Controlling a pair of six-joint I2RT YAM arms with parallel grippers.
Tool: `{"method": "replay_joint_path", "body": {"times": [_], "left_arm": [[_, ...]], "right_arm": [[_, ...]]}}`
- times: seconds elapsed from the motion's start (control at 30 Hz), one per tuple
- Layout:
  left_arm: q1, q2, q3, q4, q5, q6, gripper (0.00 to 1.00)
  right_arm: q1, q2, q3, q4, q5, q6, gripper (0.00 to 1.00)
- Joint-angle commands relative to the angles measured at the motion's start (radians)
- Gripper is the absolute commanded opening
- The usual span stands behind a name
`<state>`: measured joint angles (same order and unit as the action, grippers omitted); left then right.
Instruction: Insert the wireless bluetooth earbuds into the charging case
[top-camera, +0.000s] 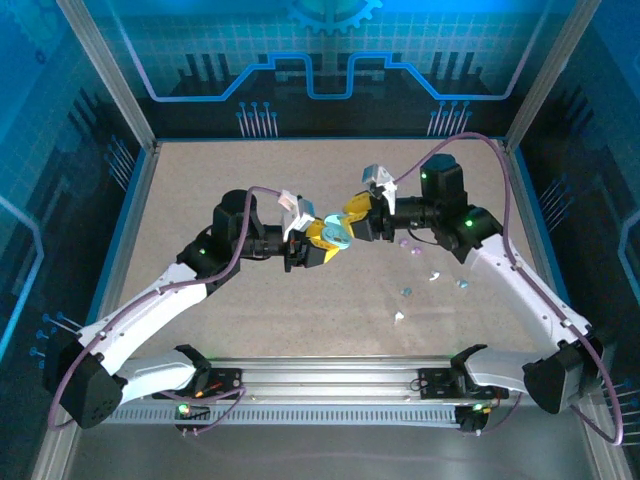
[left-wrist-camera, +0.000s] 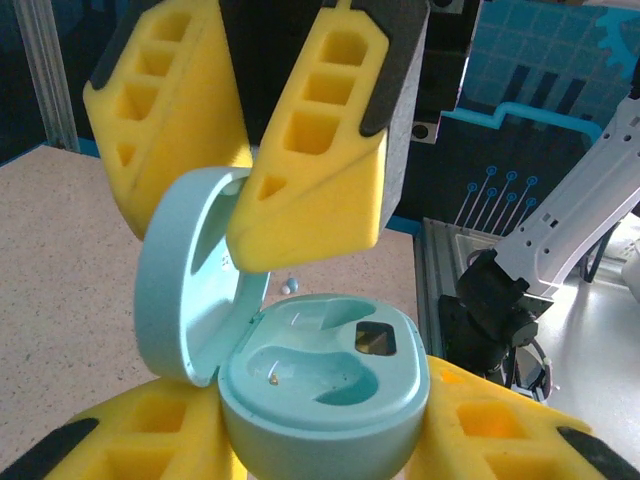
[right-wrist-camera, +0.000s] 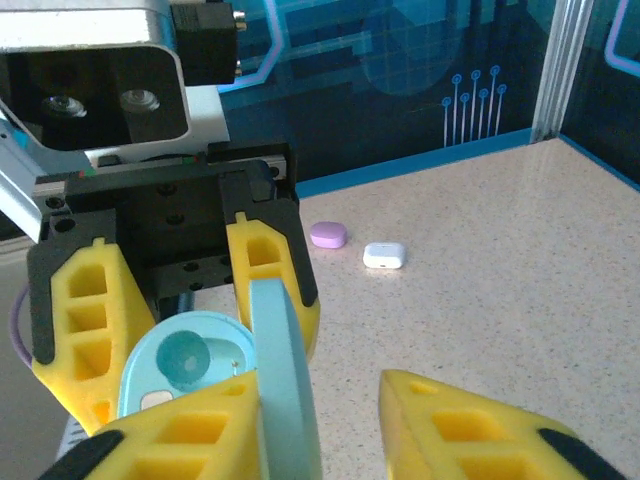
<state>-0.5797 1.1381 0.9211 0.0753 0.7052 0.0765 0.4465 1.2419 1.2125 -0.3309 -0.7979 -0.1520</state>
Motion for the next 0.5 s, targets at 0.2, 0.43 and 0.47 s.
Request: {"method": "replay_joint_path", "body": {"times": [0.2,0.43,0.47], "left_arm": [[-0.008,-0.001,-0.024,0.060,0.038,-0.020,0.40],[-0.008,0.021,-0.031,0.076,0.012,-0.033,0.56],[-0.009,0.023,-0.031,0.078,0.012,-0.036,0.57]], "right_arm": [[0.022,0.038,0.077,-0.093,-0.052,-0.089,0.18],[0.028,0.027,0.079,-0.093,-0.011,-0.099,0.12],[0.030,0.023,0.078,-0.091,-0.002,-0.101,0.12]]}}
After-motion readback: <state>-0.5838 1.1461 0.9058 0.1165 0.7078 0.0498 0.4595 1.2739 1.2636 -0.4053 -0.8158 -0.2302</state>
